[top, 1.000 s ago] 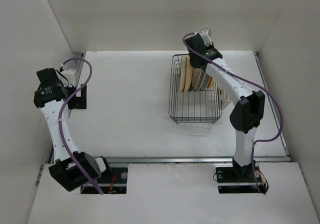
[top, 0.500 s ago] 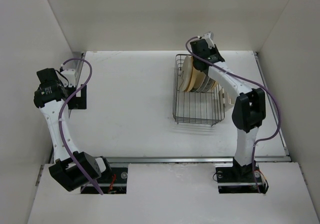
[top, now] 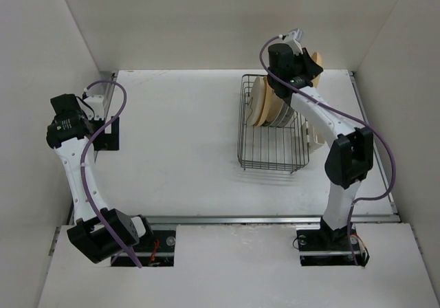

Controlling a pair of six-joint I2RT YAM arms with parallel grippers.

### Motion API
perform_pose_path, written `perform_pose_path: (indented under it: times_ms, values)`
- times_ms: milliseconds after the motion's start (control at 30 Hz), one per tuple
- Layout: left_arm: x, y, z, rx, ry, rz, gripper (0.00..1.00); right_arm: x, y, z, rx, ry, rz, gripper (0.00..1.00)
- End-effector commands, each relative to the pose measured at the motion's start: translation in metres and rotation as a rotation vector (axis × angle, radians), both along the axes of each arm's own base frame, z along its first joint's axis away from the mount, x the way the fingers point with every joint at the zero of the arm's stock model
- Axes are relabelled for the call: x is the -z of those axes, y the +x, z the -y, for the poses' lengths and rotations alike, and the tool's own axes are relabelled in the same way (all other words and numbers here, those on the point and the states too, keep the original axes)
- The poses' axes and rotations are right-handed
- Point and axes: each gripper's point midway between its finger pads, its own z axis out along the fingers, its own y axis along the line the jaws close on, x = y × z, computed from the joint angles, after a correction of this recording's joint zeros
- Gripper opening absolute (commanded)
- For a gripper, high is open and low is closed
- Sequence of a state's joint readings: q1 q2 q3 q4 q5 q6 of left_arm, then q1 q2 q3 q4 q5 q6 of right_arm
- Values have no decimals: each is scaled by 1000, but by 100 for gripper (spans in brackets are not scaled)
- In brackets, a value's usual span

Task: Unload the plates from the dish rack

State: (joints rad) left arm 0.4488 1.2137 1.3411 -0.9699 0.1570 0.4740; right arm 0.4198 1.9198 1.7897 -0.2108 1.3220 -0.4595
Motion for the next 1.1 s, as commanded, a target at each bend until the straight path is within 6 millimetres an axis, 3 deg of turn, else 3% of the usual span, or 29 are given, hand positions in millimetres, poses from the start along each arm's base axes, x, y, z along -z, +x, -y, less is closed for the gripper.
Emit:
perform_pose_path:
  times_ms: [0,100,300,433,633,767,833,867,900,967,1000,1033,1067]
  values:
    - [-6,-4,3,11,4,5,99,-46,-21,14,66,19,117,0]
    - [-6,-4,3,11,4,5,99,-54,-25,16,76,17,127,0]
    - [-4,-1,7,19,-27,8,99,-99,-41,18,77,69,238,0]
    - [-1,1,10,30,-46,7,99,-149,-56,-7,-7,149,364,0]
    - [-8,7,40,135,-175,54,99,-174,-66,-57,-162,210,415,0]
    - [-11,10,55,199,-242,71,99,-165,-62,-100,-251,246,418,0]
    - [-9,6,60,224,-256,59,99,-156,-55,-139,-391,279,385,0]
    - [-10,6,61,238,-257,62,99,-149,-49,-161,-460,424,436,0]
    - [-9,4,61,245,-257,53,99,-142,-45,-192,-650,516,331,0]
    - [-5,-4,62,301,-236,24,99,-118,-39,-240,-803,715,284,0]
    - [-11,-5,64,336,-224,29,99,-110,-39,-258,-888,752,245,0]
    - [-13,-8,66,364,-225,25,99,-86,-39,-297,-1041,822,162,0]
    - [-15,-9,67,364,-226,24,99,-76,-46,-320,-1127,854,115,0]
